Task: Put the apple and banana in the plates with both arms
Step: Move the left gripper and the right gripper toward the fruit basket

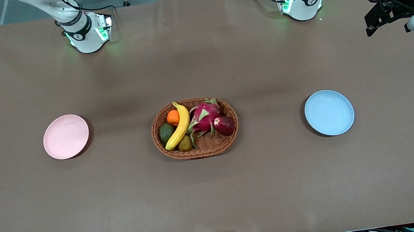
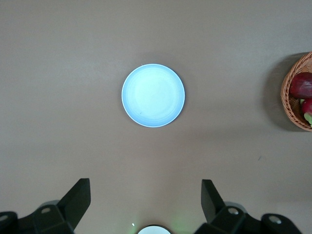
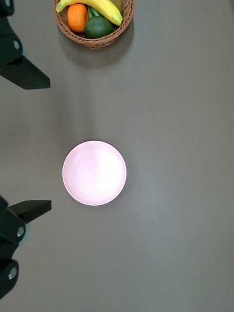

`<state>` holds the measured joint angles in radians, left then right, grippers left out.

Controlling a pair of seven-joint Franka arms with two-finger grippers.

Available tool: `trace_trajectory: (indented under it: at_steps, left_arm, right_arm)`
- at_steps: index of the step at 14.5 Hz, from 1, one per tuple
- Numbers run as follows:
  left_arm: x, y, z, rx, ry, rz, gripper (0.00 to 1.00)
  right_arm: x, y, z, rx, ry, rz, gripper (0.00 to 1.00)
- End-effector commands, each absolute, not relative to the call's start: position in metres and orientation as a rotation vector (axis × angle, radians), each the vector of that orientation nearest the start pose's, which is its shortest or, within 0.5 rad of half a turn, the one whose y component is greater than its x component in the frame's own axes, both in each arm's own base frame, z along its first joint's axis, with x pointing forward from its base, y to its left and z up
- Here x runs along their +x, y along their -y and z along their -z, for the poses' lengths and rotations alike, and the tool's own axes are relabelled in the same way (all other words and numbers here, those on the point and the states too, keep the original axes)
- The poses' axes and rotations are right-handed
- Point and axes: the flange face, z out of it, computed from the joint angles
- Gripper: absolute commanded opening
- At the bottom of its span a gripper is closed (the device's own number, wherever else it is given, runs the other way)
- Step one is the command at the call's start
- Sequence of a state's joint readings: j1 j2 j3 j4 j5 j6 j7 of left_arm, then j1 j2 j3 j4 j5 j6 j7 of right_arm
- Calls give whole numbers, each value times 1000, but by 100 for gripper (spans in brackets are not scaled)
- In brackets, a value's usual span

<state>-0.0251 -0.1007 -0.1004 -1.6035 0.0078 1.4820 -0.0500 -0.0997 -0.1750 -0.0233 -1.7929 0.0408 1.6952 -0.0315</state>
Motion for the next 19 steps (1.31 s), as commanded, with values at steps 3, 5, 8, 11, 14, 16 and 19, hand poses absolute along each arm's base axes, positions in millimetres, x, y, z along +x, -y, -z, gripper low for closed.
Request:
trace_trajectory:
  at_steps: [3,5,8,11,14,16,19]
  left_arm:
    - [511,67,-661,-3114,-109,-21,100]
    - [521,73,-654,-3106,-125,-38,100]
    - [538,116,-624,-3117,-179,-87,100]
    - [556,173,-585,-3135,-49,-83,100]
    - [565,243,-529,-3136,141,-205,100]
    - [567,295,-495,-3121,231,-264,100]
    - [565,352,-454,-3128,399,-245,100]
  right_arm:
    - [499,59,-624,-3122,-132,151,100]
    - [500,60,-626,-3122,-132,163,100]
    - [500,62,-629,-3121,-139,172,100]
    - [508,62,-626,-3123,-127,163,100]
    - [538,52,-592,-3110,-102,71,100]
    - [556,16,-573,-3116,15,14,100]
    - [573,-32,-538,-3112,136,-79,100]
